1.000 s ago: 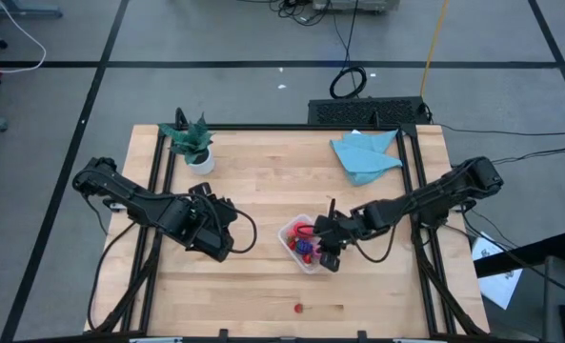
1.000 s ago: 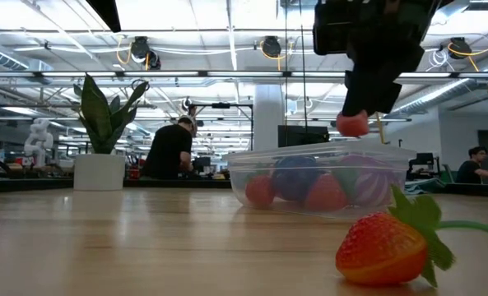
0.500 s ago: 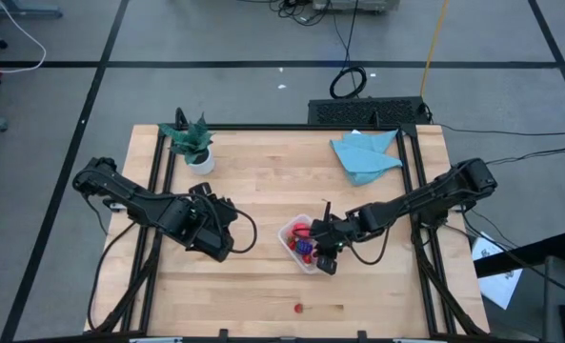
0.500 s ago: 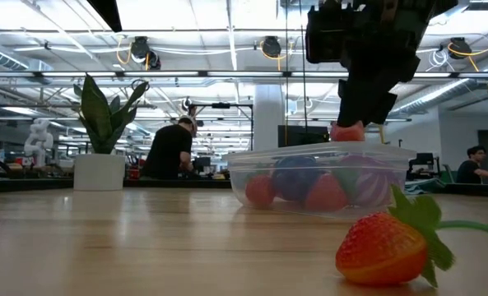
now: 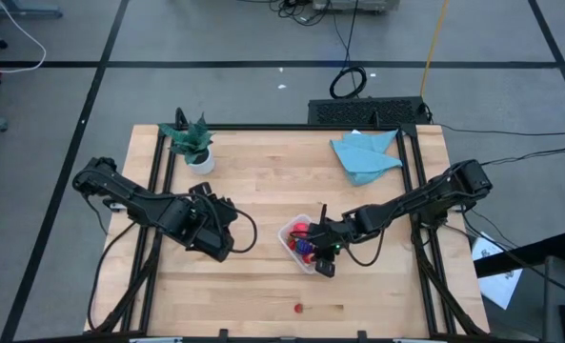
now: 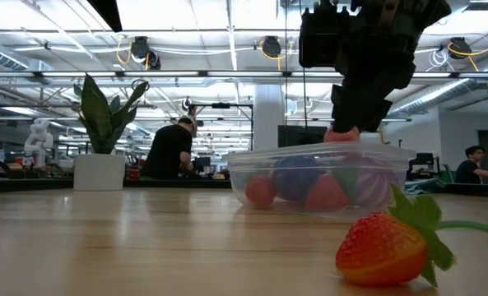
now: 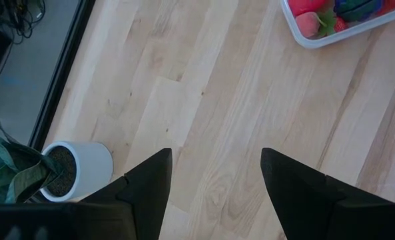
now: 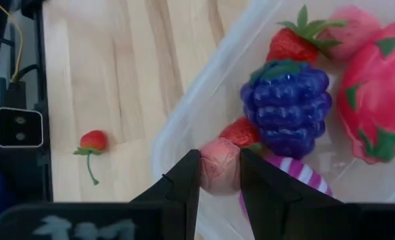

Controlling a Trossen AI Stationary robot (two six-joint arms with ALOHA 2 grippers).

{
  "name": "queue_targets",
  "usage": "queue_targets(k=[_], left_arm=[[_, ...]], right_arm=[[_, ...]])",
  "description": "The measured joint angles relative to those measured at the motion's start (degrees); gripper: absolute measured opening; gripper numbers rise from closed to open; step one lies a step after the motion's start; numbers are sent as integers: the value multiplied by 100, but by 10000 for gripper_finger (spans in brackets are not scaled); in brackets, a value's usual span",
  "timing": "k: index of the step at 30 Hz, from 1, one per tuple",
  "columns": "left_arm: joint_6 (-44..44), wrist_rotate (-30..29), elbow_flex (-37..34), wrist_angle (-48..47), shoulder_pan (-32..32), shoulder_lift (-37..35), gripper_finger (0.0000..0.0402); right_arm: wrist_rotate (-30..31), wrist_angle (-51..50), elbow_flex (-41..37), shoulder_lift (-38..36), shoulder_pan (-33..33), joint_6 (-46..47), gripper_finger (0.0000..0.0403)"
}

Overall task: Pick and placing Produce into tupperware
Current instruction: Put the peach into the transparent container, then put the strawberry into the transparent container

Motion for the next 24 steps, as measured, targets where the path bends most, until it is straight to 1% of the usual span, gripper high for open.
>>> queue_targets(k=[4, 9, 11, 18, 24], left_arm=[[2, 0, 0, -5, 0, 0, 237], [2, 0, 0, -6, 0, 0, 237], [2, 2, 0, -7, 0, 0, 237], [2, 2, 0, -7, 0, 0, 237], [5, 2, 0, -9, 0, 0, 237]], right_arm=[[-5, 56, -2, 0, -2, -58, 87], [-155, 71, -2, 0, -53, -144, 90], [-156, 71, -2, 0, -96, -177, 99], [-173, 71, -2, 0, -201, -243, 149], [-175, 151, -2, 0, -203, -283, 166]])
